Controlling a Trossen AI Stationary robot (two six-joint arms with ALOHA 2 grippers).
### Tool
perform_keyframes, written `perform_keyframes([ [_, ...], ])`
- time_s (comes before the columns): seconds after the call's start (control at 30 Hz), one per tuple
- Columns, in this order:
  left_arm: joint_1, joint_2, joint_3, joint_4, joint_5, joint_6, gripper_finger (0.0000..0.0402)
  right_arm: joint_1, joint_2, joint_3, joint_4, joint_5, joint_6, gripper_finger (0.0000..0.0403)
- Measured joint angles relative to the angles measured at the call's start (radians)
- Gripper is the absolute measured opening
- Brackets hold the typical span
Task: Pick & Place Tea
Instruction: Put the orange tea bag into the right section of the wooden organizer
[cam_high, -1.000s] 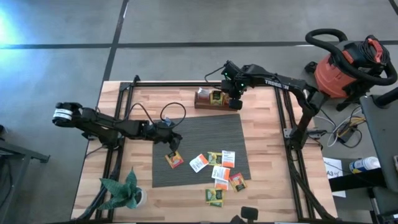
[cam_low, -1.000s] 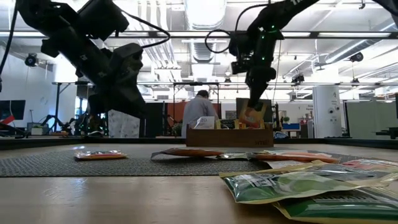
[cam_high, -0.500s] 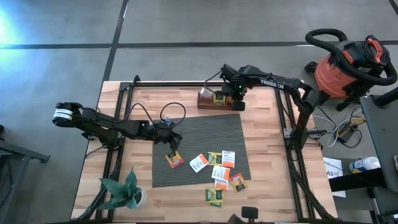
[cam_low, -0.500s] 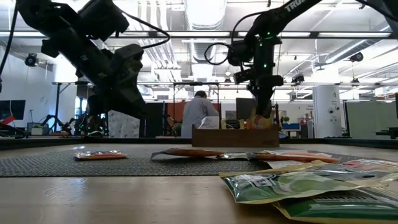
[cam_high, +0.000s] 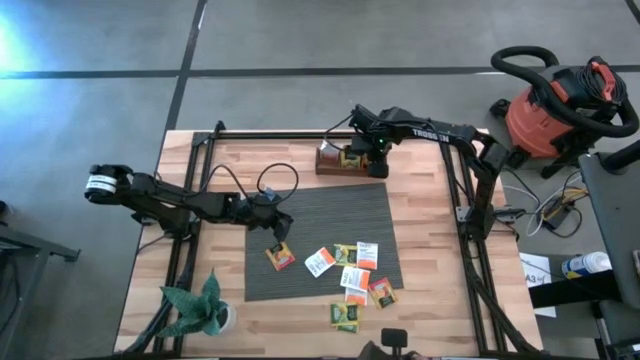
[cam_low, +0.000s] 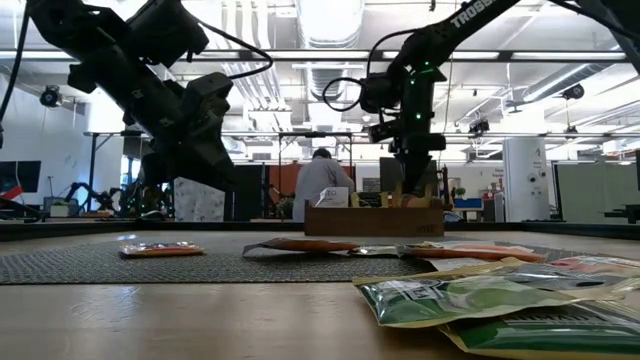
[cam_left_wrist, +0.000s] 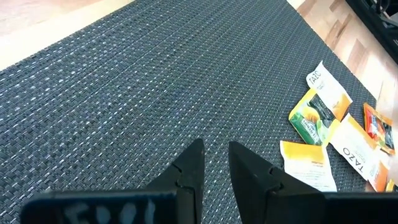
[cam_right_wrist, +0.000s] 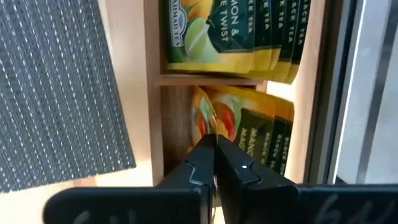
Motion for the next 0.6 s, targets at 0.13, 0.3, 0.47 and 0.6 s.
perform_keyframes([
  [0.13,0.0,0.0,0.0,0.0,0.0,0.0,0.0069,0.0,0.0,0.0,0.027,0.0,-0.001,0.001],
  [0.3,0.001,0.0,0.0,0.0,0.0,0.001,0.0069,0.0,0.0,0.0,0.044,-0.002,-0.038,0.0038],
  [0.47,0.001,0.0,0.0,-0.002,0.0,0.002,0.0069,0.0,0.0,0.0,0.043,-0.002,-0.034,0.0077],
  [0.6,0.002,0.0,0.0,-0.005,0.0,0.002,0.0069,0.001,-0.008,0.013,0.022,-0.002,-0.024,0.01],
])
